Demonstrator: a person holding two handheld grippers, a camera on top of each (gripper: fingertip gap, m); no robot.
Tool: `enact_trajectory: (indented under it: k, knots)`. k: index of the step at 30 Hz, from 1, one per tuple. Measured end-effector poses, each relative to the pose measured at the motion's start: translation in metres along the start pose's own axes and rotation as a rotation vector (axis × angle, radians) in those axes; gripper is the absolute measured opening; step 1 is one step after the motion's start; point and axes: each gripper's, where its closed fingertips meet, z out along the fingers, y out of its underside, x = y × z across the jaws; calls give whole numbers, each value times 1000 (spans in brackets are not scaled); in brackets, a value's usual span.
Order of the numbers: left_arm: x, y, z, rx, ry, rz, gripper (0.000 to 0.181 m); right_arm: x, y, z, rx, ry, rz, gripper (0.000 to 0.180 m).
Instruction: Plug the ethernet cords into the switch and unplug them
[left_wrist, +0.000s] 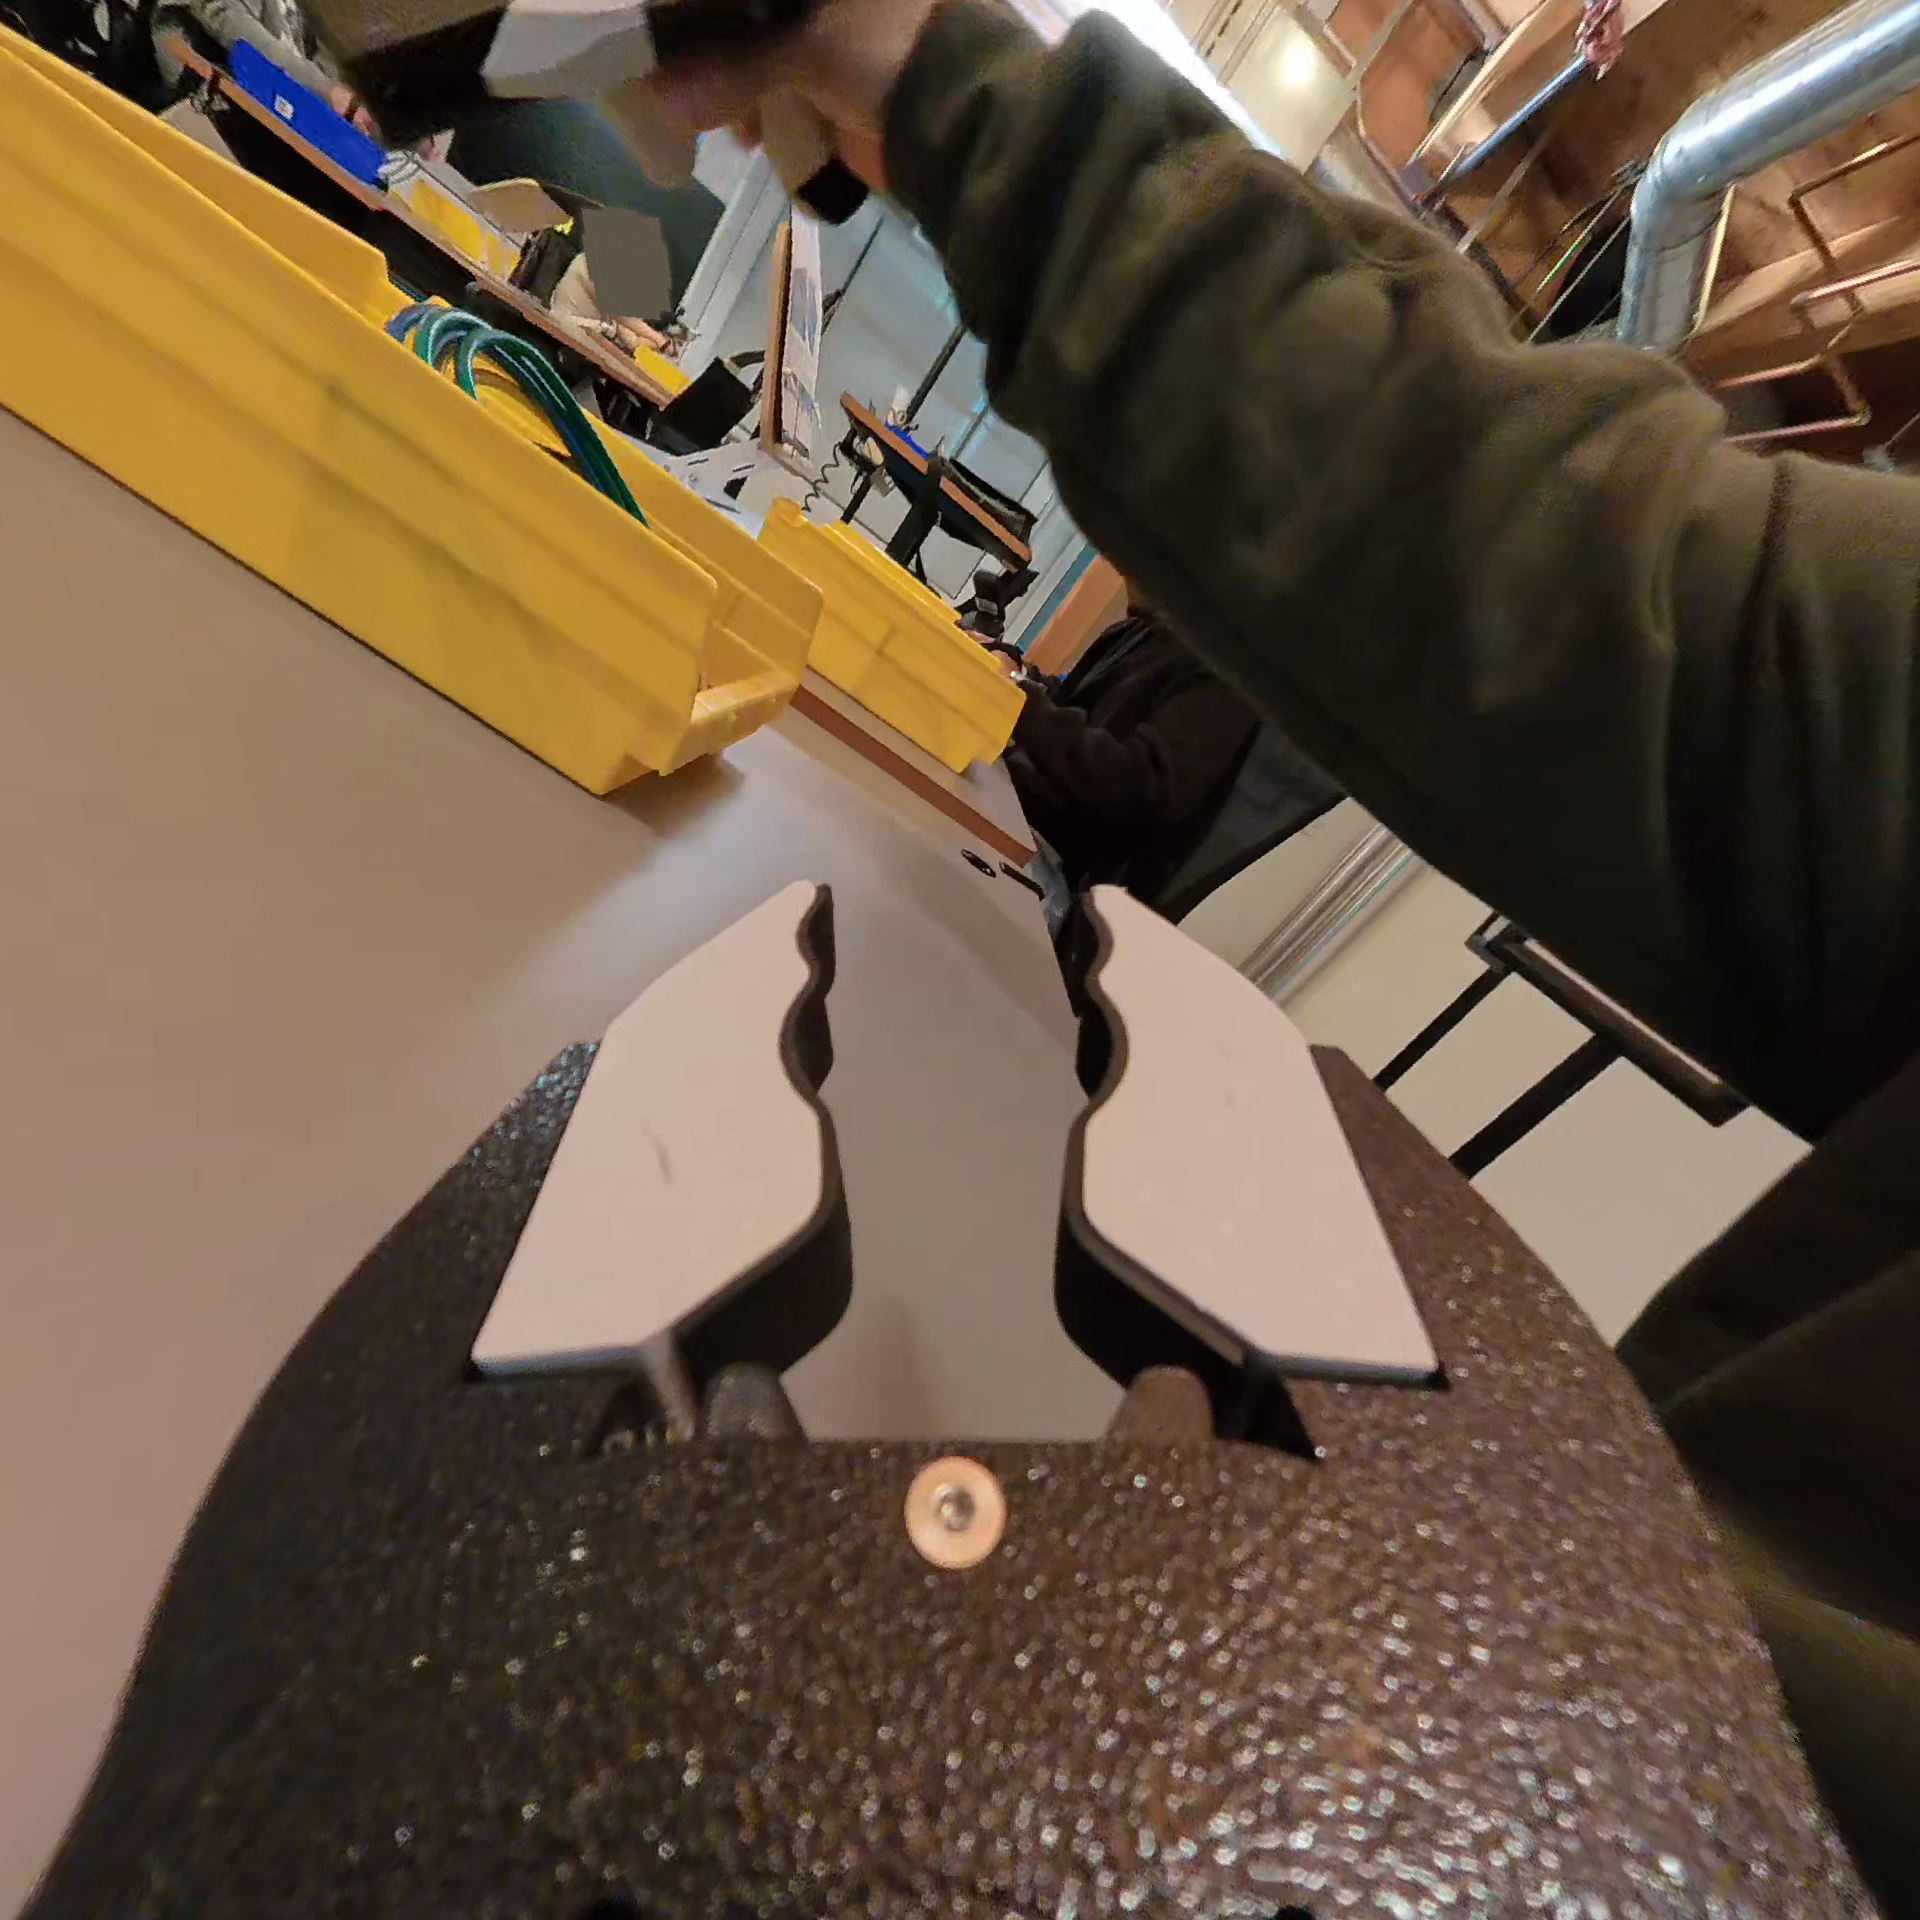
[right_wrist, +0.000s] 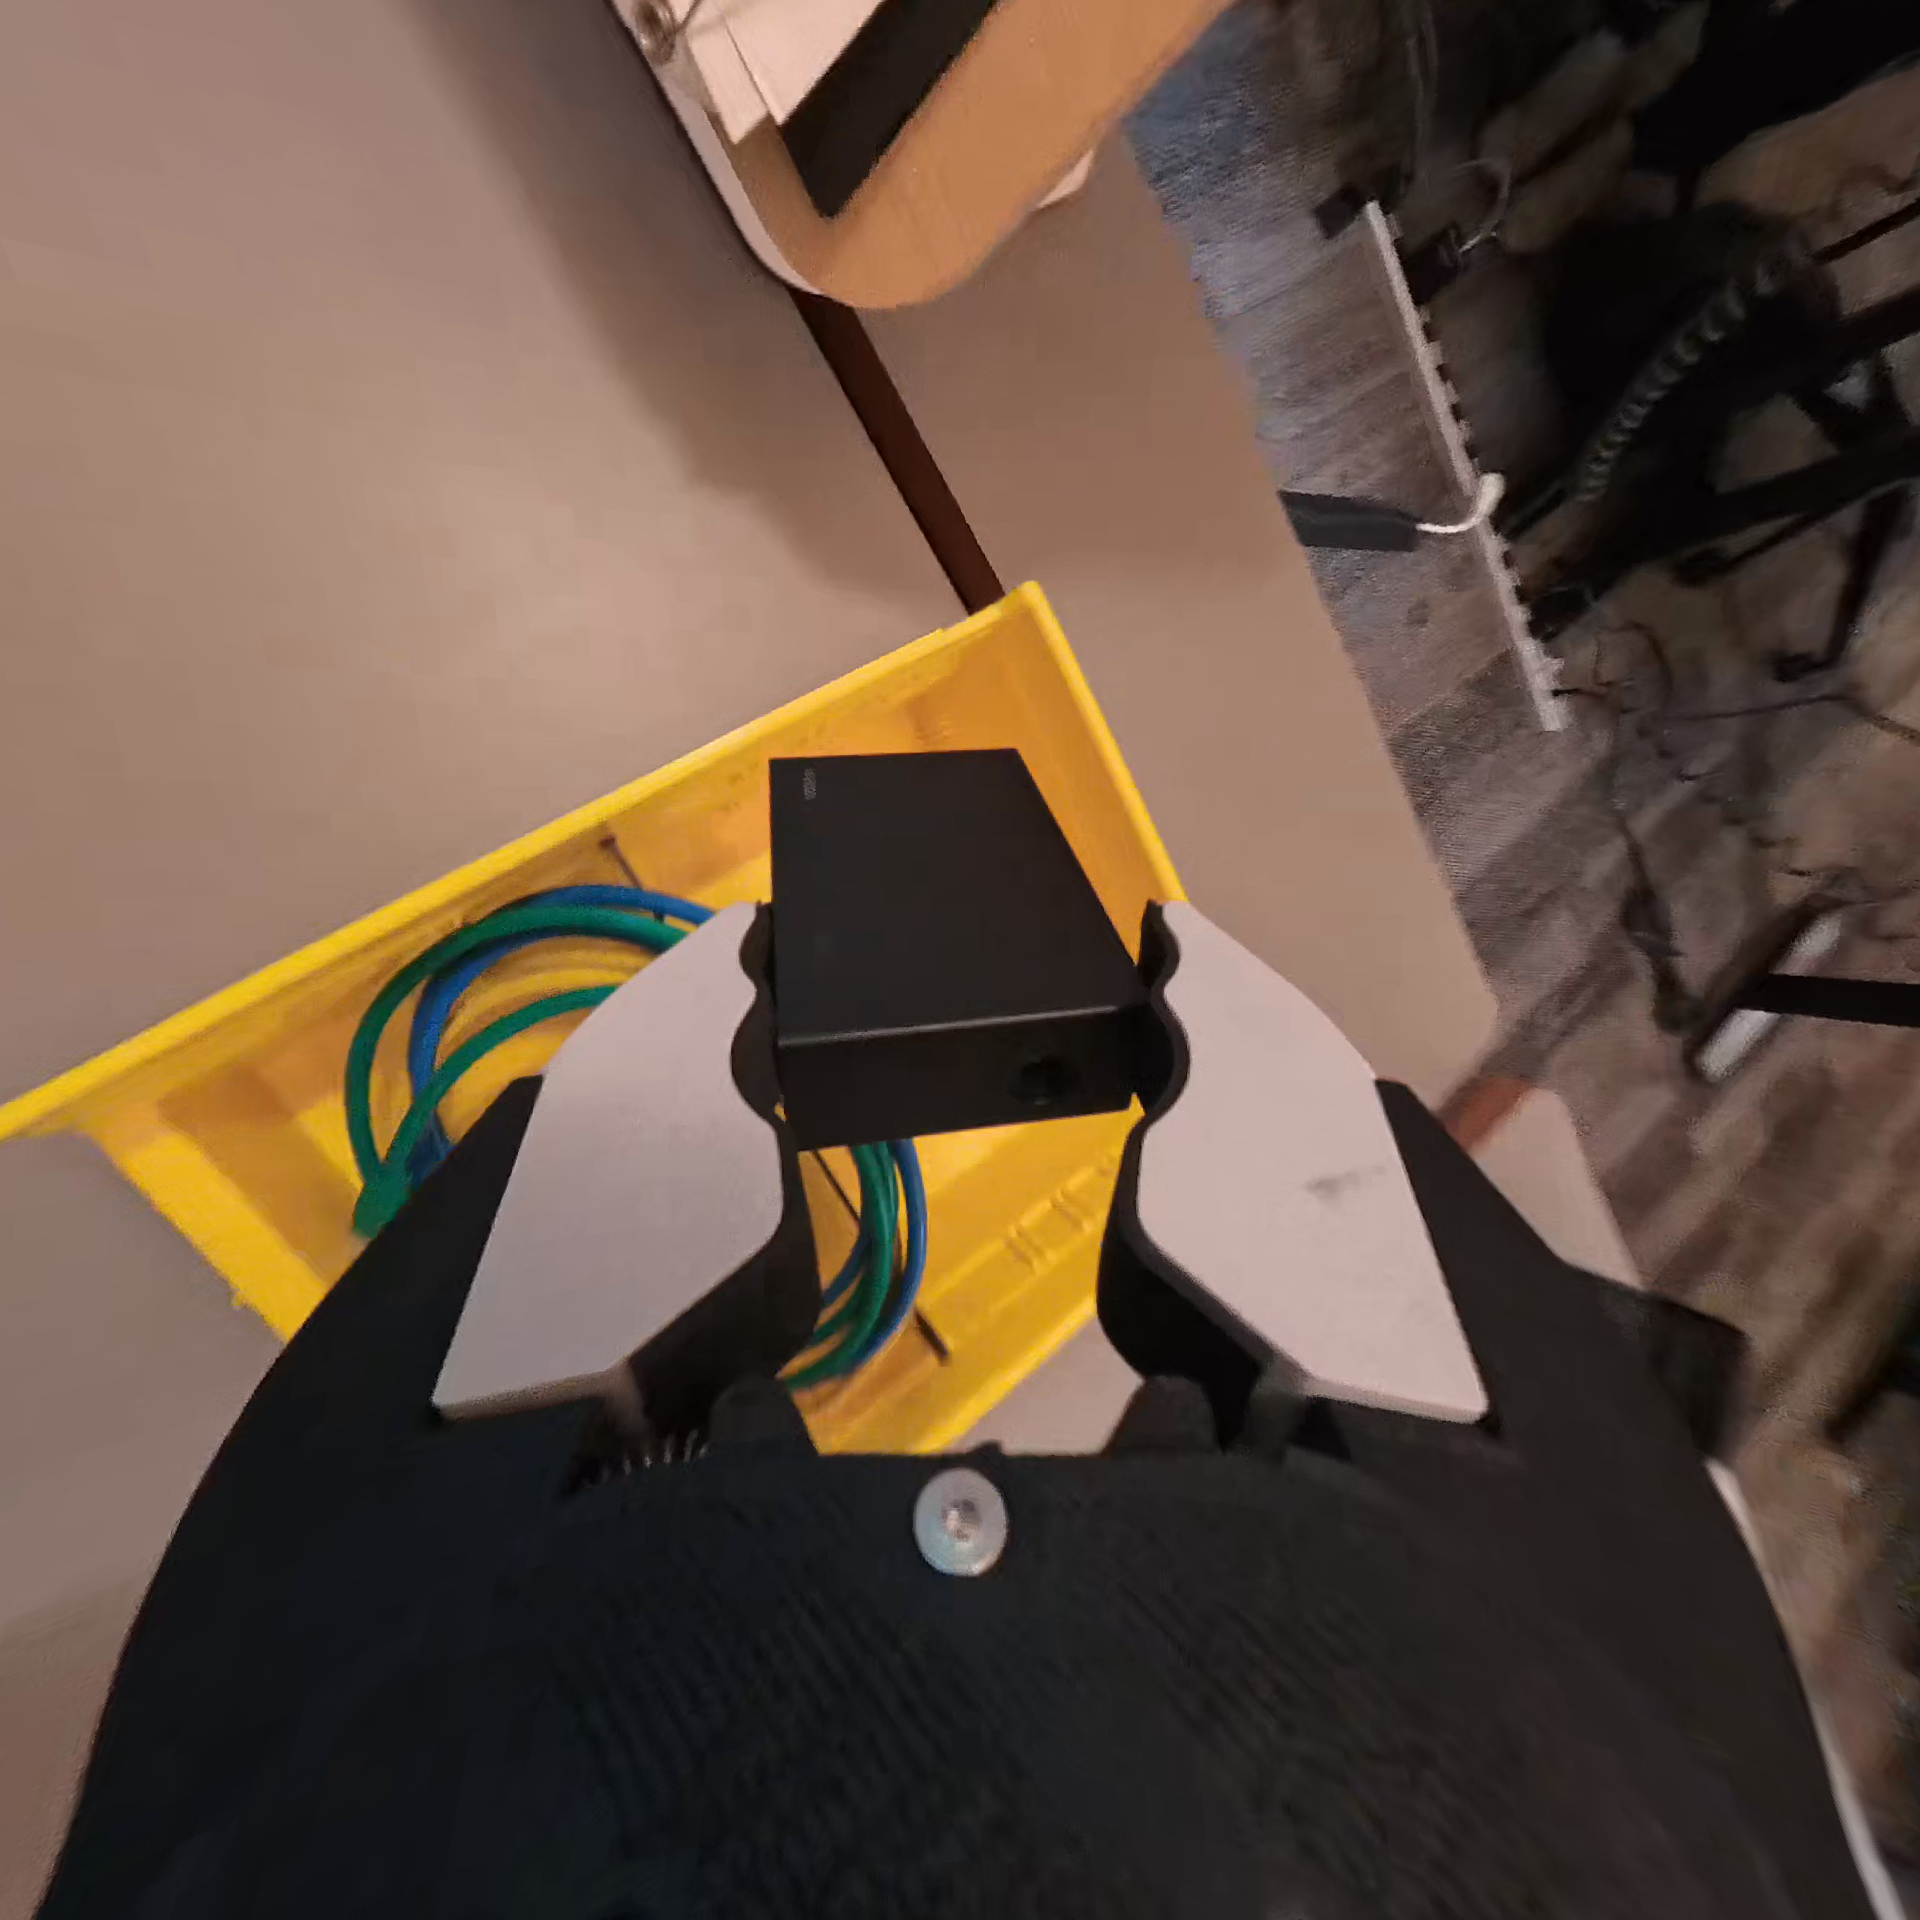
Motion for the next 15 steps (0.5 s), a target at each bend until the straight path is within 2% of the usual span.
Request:
enact_trajectory:
  k: [4,7,11,12,13,15]
  knots:
    - [-6,-4,-7,17,-30,32,40,8,17,50,-5,-87,64,67]
    - [-12,-2,-6,8,-59,36,38,-1,16,72,49,-159,63,67]
    - [-13,8,2,-37,-63,26,37,-7,23,86,24,-192,-4,66]
    - [-12,10,5,-53,-58,25,37,-3,27,87,13,-170,3,69]
    - [-11,12,7,-63,-58,24,37,2,28,87,23,-156,34,79]
    - [-11,14,9,-70,-63,27,38,9,28,77,71,-134,68,80]
